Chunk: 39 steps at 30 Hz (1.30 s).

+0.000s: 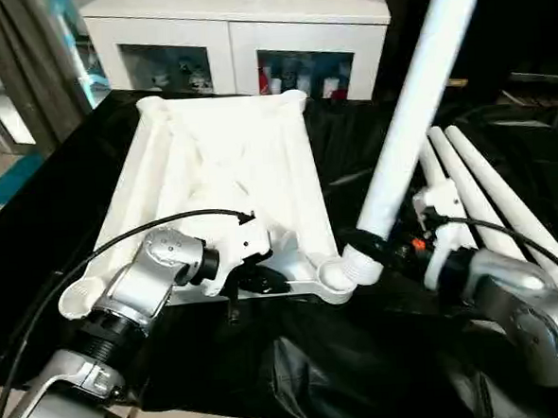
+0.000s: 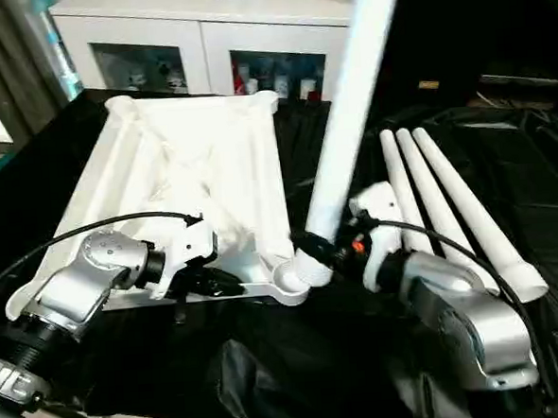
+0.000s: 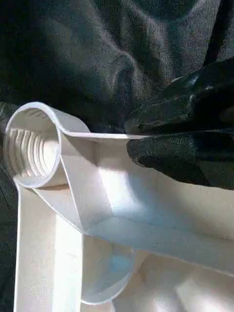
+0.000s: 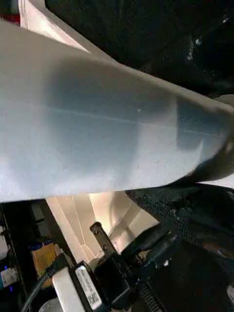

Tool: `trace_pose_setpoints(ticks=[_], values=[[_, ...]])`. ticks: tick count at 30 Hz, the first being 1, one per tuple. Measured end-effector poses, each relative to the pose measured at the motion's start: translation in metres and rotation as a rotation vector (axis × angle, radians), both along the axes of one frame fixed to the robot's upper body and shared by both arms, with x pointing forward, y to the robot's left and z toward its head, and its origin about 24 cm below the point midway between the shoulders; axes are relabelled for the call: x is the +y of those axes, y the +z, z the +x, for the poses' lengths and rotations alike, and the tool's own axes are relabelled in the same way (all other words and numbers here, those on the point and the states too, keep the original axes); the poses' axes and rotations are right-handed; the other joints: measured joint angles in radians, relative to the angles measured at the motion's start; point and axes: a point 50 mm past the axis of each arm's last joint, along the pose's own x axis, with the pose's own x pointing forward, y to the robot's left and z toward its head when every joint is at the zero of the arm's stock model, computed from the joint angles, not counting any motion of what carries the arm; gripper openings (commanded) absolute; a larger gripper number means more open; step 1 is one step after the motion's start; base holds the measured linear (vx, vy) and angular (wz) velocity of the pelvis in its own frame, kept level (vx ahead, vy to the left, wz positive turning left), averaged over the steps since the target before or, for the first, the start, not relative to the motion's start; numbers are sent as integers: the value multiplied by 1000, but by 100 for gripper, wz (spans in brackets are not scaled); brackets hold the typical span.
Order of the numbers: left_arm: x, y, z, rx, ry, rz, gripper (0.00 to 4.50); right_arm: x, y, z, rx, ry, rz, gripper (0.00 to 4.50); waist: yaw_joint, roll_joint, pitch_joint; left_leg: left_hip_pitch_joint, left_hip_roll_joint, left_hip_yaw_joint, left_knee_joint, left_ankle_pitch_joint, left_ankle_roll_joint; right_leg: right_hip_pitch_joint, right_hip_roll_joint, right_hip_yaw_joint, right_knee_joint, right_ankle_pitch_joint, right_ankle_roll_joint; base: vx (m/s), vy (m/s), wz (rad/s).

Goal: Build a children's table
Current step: Insert table leg to table base

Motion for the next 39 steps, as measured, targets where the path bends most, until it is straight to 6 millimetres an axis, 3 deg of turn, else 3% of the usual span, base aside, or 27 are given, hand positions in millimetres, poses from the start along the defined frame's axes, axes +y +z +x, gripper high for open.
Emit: trace_pose_setpoints(ticks=[8, 9, 12, 15, 24, 31, 39], values=[[-25, -3, 2, 15, 70, -56, 0, 5, -3, 8, 28, 30, -11, 188, 3, 0, 0, 0, 0, 0, 0, 1, 1, 0, 0, 0, 0, 1, -1, 0, 0, 0], [-25, -3, 2, 13, 71, -57, 45, 5, -5, 9, 37, 33, -11, 188, 3, 0, 0, -1, 0, 0, 0, 1, 1, 0, 0, 0, 0, 1, -1, 0, 0, 0], [-25, -3, 2, 5, 80, -56, 56, 4, -6, 10, 44, 31, -13, 188, 3, 0, 0, -1, 0, 0, 0, 1, 1, -1, 0, 0, 0, 1, -1, 0, 0, 0], [-24, -2, 3, 3, 84, -55, 97, 5, -2, 12, 30, 40, -12, 188, 4, 0, 0, -1, 0, 0, 0, 1, 2, 0, 0, 0, 0, 1, -1, 0, 0, 0], [-7, -3, 6, -6, 121, -6, 102, 4, -3, 13, 34, 38, -12, 188, 5, 0, 0, 0, 0, 0, 0, 2, 2, 0, 0, 0, 0, 1, -2, 0, 0, 0], [-6, -3, 6, 0, 126, -8, 28, 4, -3, 18, 40, 28, -12, 188, 5, 0, 0, 0, 0, 0, 0, 2, 2, 0, 0, 0, 0, 1, -2, 0, 0, 0], [-10, -5, 6, -2, 115, -22, 0, 6, -11, 33, 68, -36, -36, 188, 2, 1, 0, -1, 0, 0, 0, 2, 1, 0, 0, 0, 0, 2, -3, 0, 0, 0]])
